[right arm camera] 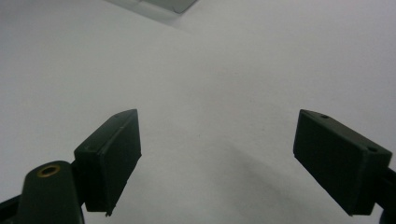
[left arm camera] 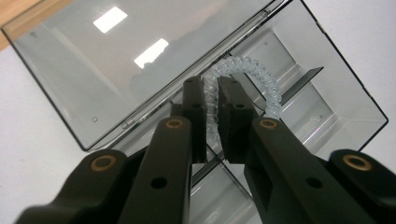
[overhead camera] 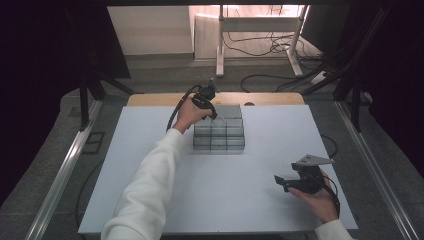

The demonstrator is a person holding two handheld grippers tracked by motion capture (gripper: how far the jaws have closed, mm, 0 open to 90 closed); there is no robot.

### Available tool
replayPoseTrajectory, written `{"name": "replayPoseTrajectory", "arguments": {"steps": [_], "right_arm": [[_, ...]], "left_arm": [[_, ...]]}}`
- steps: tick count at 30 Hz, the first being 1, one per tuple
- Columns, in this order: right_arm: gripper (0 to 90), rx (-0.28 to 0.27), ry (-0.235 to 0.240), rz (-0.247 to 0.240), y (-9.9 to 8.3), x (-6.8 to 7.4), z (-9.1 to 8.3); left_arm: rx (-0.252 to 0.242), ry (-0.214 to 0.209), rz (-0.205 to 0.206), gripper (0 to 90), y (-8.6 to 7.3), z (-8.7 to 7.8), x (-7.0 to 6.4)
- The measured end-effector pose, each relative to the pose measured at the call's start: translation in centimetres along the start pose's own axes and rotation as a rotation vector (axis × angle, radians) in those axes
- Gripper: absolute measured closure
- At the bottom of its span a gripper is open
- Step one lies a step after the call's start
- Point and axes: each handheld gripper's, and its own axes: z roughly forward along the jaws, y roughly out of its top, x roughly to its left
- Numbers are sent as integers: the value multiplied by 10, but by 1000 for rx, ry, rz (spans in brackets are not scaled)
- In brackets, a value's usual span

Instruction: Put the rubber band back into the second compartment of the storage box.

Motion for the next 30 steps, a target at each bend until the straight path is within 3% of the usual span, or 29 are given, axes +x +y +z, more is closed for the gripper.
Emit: {"name": "replayPoseTrajectory", "arguments": {"steps": [12, 16, 22, 27, 30], "right_arm": [[156, 4, 3, -2, 0, 1, 0], [156, 2, 3, -3, 0, 1, 0], [156, 2, 3, -2, 0, 1, 0], [156, 2, 3, -2, 0, 1, 0], [156, 2, 3, -3, 0, 1, 0]], "left_arm": [[3, -3, -10, 822, -5, 16, 1], [-24, -2, 19, 802, -5, 15, 0], [-47, -22, 34, 441, -4, 8, -7], [-42, -13, 50, 209, -6, 7, -8], [-58, -15, 56, 123, -7, 5, -9]]}}
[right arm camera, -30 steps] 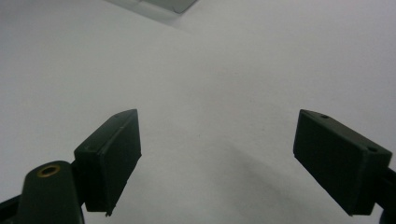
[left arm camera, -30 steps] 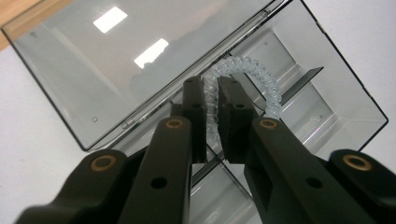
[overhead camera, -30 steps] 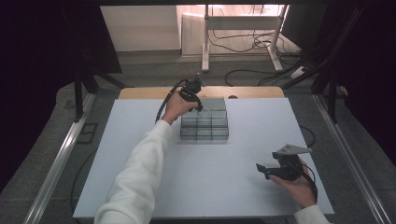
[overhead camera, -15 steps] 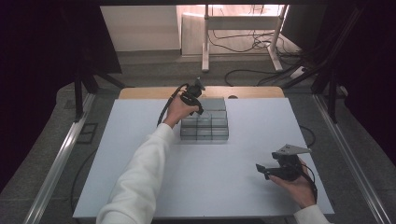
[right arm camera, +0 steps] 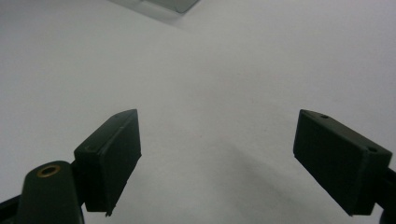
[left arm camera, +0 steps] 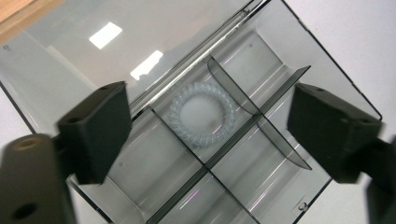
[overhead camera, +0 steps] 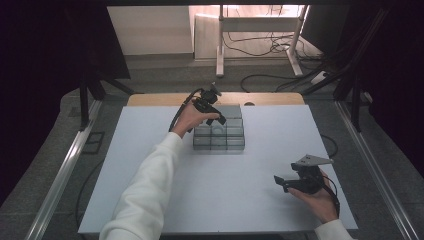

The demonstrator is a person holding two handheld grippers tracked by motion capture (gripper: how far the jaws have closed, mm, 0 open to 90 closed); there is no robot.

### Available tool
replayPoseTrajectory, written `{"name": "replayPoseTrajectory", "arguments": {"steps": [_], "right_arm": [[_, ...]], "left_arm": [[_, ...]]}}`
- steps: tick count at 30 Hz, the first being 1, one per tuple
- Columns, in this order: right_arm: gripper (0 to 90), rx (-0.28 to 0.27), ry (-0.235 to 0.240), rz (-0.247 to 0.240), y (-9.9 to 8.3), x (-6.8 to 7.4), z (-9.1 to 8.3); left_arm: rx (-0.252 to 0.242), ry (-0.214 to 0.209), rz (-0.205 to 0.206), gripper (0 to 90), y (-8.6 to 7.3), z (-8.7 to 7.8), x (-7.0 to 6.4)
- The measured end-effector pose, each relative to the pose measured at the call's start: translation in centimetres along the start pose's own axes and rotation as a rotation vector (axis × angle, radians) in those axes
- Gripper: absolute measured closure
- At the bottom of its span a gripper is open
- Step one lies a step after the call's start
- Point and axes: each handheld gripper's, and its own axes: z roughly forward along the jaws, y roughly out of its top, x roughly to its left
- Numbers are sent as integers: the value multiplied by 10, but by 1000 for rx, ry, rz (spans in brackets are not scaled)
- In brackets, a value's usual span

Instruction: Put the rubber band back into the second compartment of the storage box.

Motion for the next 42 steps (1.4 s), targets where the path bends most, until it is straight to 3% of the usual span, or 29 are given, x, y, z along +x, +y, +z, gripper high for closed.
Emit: {"name": "replayPoseTrajectory", "arguments": {"steps": [11, 24, 33, 42], "right_arm": [[156, -1, -4, 0, 0, 0, -1], [156, -3, -2, -5, 0, 0, -1], [155, -2, 0, -1, 0, 0, 0], [155, -3, 4, -6, 1, 0, 1]], "left_arm": [[-31, 13, 10, 92, -1, -11, -3], [-62, 47, 32, 102, -7, -43, -16], [-64, 52, 35, 110, -22, -49, -18], [-80, 56, 12, 116, -51, -55, -15]]}}
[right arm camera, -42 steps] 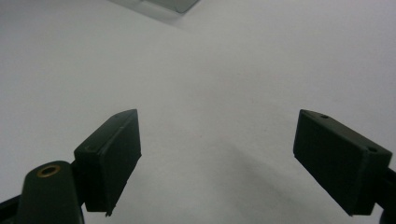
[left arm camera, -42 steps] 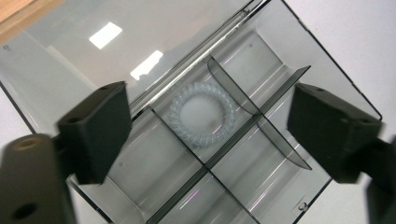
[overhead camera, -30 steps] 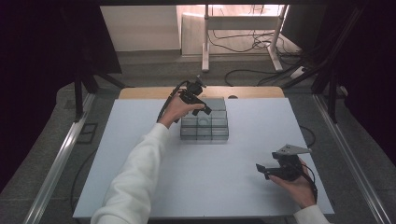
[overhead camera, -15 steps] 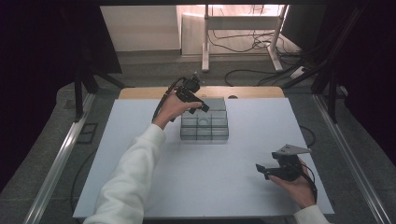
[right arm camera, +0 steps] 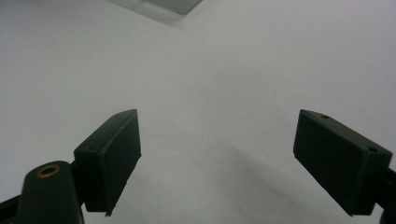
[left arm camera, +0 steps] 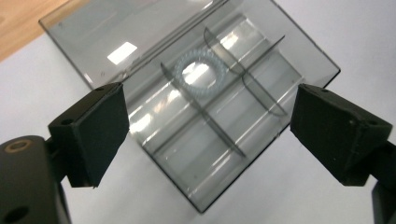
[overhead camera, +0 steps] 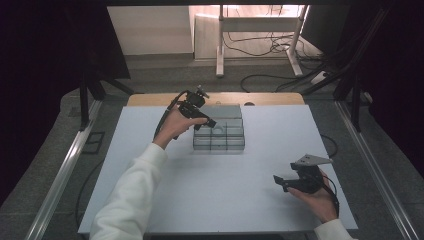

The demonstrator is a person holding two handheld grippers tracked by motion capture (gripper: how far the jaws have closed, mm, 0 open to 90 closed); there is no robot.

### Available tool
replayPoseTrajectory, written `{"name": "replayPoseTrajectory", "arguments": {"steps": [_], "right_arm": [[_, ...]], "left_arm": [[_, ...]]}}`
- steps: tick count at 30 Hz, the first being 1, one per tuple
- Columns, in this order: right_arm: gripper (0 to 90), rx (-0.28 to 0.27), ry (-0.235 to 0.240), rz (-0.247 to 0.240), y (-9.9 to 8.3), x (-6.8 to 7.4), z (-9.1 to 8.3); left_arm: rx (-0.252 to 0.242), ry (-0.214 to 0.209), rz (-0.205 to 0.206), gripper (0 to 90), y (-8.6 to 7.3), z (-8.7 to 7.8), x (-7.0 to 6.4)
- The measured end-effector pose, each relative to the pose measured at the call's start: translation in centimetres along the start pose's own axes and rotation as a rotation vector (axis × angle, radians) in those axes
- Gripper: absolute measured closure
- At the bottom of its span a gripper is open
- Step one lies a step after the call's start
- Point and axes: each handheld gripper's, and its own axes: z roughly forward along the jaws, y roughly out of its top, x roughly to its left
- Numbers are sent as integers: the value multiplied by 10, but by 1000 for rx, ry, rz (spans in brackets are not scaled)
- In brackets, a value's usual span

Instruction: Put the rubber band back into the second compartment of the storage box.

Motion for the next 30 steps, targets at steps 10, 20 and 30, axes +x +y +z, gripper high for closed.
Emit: {"name": "replayPoseTrajectory", "arguments": {"steps": [10, 20, 30], "right_arm": [[155, 3, 0, -3, 1, 2, 1], [155, 4, 0, -11, 4, 3, 3], [155, 5, -3, -11, 4, 4, 3]], "left_arm": [[-3, 12, -21, 120, -28, -13, 3], [-26, 21, -27, 125, -70, -31, -1], [-15, 45, -11, 122, -111, -47, -18]]}}
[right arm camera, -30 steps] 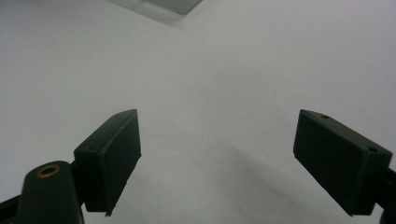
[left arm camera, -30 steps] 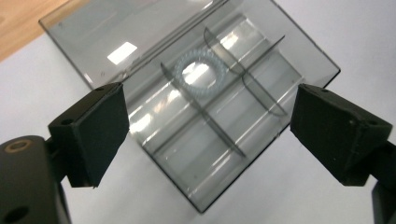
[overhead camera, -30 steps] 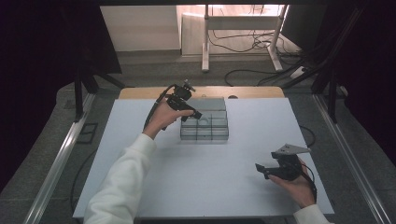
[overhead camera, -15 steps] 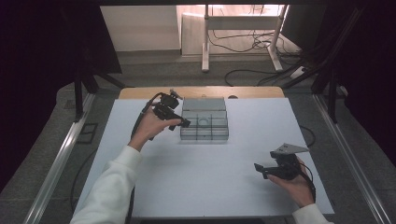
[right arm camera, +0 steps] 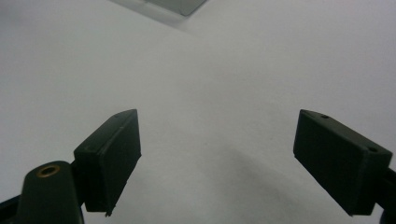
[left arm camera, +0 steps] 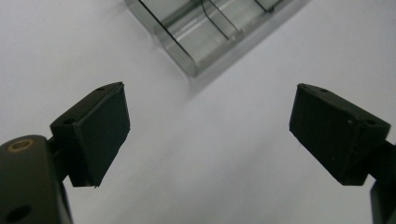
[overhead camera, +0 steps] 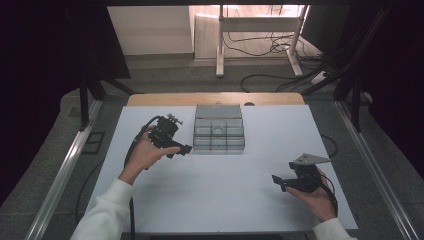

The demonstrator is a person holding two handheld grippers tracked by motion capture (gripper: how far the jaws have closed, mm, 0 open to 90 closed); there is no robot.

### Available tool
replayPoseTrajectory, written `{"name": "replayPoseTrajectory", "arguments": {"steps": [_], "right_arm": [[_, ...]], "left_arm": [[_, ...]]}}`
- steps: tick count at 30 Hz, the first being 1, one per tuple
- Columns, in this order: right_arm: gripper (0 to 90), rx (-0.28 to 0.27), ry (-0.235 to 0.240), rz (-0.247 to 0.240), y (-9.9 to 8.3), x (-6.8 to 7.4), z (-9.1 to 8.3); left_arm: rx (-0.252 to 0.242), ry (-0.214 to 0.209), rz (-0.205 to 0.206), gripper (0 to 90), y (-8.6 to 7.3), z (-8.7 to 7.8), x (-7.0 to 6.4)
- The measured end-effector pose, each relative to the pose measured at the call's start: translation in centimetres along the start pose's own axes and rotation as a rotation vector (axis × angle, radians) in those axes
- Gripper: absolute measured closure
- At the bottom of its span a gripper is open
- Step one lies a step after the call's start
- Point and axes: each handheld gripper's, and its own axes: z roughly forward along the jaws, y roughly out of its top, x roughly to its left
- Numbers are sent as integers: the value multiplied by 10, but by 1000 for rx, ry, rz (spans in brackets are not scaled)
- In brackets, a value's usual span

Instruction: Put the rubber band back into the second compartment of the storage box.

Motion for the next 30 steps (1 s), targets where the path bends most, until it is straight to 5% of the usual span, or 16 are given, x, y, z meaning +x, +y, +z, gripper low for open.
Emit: {"name": "replayPoseTrajectory", "arguments": {"steps": [18, 24, 30], "right_arm": [[155, 1, -2, 2, 0, 1, 0], [155, -2, 1, -1, 0, 1, -1], [154, -4, 7, -5, 0, 2, 0]], "left_arm": [[-62, 20, -23, 130, -75, -27, -12], [-124, 34, -47, 136, -94, -25, -11], [-161, 15, -74, 134, -120, -5, -8]]}}
